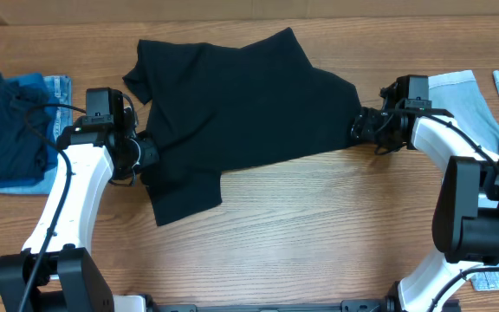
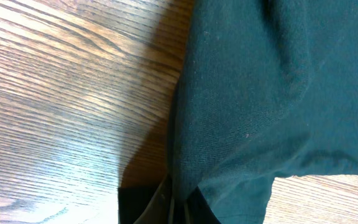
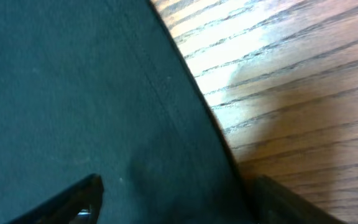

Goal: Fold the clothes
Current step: 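Hold the t-shirt with both grippers and lift it, stretching it wide, then lower the stretched t-shirt flat onto the table with both grippers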

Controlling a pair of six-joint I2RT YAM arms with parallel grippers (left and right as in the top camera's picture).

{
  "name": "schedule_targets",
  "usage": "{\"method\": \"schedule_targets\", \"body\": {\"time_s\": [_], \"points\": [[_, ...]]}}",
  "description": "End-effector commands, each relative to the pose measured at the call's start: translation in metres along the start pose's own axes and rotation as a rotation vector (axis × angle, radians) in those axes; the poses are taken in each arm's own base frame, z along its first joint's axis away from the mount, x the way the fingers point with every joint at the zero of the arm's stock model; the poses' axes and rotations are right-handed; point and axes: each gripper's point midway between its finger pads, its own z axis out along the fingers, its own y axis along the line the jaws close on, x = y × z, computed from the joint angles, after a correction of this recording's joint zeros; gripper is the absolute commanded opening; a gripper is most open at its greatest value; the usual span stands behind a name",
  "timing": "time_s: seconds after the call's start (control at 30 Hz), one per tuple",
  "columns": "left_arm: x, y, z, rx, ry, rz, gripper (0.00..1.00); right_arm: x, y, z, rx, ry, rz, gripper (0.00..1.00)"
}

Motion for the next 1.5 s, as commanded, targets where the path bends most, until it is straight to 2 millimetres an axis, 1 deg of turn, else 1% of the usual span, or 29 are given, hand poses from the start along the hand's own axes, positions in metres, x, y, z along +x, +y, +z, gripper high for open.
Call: {"method": "schedule_targets", "body": {"time_s": [0.0,0.03,0.07,0.1,0.17,0.23,0.33,0.37,0.4,0.43,0.5,0.53,0.57,0.6,0.63,0.67,0.73,0.83,0.93,1.0,1.1,1.13,1.2,1.27,1.3,1.33,1.4,1.43,1.47], "points": [[-0.001,0.003,0.001,-0.018,-0.001,0.022,0.04,0.029,-0.006,0.018,-0.001,0.099,0.026,0.54],[-0.001,0.003,0.001,-0.018,-0.001,0.022,0.04,0.030,-0.007,0.018,0.000,0.103,0.028,0.42],[0.000,0.003,0.001,-0.018,0.000,0.022,0.04,0.031,-0.007,0.018,0.000,0.106,0.028,0.26],[0.000,0.003,0.001,-0.018,0.001,0.022,0.04,0.032,-0.007,0.018,0.001,0.109,0.029,0.04],[0.000,0.003,0.001,-0.019,0.003,0.022,0.04,0.032,-0.004,0.017,-0.014,0.113,0.029,0.04],[0.001,0.003,0.000,-0.019,0.006,0.022,0.04,0.028,0.001,0.011,-0.027,0.106,0.027,0.04],[-0.008,0.000,-0.006,-0.013,-0.018,0.060,0.04,0.002,0.017,-0.027,-0.037,0.046,-0.015,0.04],[-0.013,-0.002,-0.011,-0.010,-0.031,0.080,0.04,-0.008,0.024,-0.043,-0.041,0.021,-0.033,0.04],[-0.021,-0.006,-0.020,-0.006,-0.051,0.104,0.04,-0.020,0.032,-0.066,-0.037,-0.017,-0.049,0.04],[-0.031,-0.009,-0.031,-0.003,-0.075,0.122,0.04,-0.030,0.037,-0.085,-0.032,-0.049,-0.059,0.04],[-0.050,-0.012,-0.059,-0.020,-0.129,0.132,0.04,-0.049,0.052,-0.138,-0.024,-0.144,-0.083,0.04],[-0.059,-0.011,-0.074,-0.041,-0.156,0.128,0.04,-0.055,0.058,-0.162,-0.024,-0.188,-0.092,0.04],[-0.065,-0.009,-0.086,-0.058,-0.177,0.125,0.04,-0.058,0.061,-0.175,-0.025,-0.213,-0.098,0.04],[-0.072,-0.006,-0.101,-0.081,-0.200,0.117,0.04,-0.062,0.066,-0.199,-0.023,-0.260,-0.106,0.04],[-0.075,-0.004,-0.109,-0.091,-0.211,0.113,0.04,-0.065,0.070,-0.216,-0.021,-0.294,-0.112,0.04],[-0.081,0.001,-0.128,-0.110,-0.236,0.101,0.04,-0.065,0.073,-0.239,-0.016,-0.338,-0.119,0.04],[-0.086,0.006,-0.149,-0.112,-0.256,0.084,0.04,-0.063,0.078,-0.273,-0.008,-0.401,-0.131,0.04],[-0.087,0.005,-0.179,-0.065,-0.276,0.056,0.04,-0.057,0.080,-0.308,0.005,-0.469,-0.141,0.04],[-0.086,-0.005,-0.216,0.031,-0.331,0.073,0.04,-0.047,0.085,-0.345,-0.003,-0.545,-0.152,0.04],[-0.084,-0.010,-0.241,0.063,-0.386,0.082,0.04,-0.044,0.088,-0.364,-0.007,-0.587,-0.158,0.04],[-0.077,-0.015,-0.279,0.079,-0.489,0.101,0.04,-0.041,0.086,-0.393,0.024,-0.661,-0.153,0.04],[-0.073,-0.018,-0.295,0.087,-0.539,0.110,0.04,-0.041,0.087,-0.405,0.025,-0.692,-0.158,0.04],[-0.067,-0.021,-0.319,0.097,-0.614,0.124,0.04,-0.040,0.093,-0.425,0.010,-0.744,-0.167,0.04],[-0.060,-0.023,-0.347,0.105,-0.714,0.138,0.04,-0.041,0.099,-0.449,-0.007,-0.803,-0.175,0.04],[-0.058,-0.025,-0.355,0.110,-0.746,0.144,0.04,-0.041,0.102,-0.457,-0.013,-0.822,-0.179,0.04],[-0.055,-0.027,-0.369,0.119,-0.800,0.154,0.04,-0.041,0.105,-0.472,-0.016,-0.864,-0.181,0.04],[-0.052,-0.028,-0.382,0.122,-0.849,0.160,0.04,-0.042,0.105,-0.482,-0.012,-0.891,-0.180,0.04],[-0.051,-0.028,-0.388,0.121,-0.873,0.158,0.04,-0.042,0.105,-0.484,-0.007,-0.897,-0.181,0.04],[-0.052,-0.028,-0.388,0.121,-0.875,0.158,0.04,-0.043,0.104,-0.482,-0.006,-0.892,-0.180,0.04]]}}
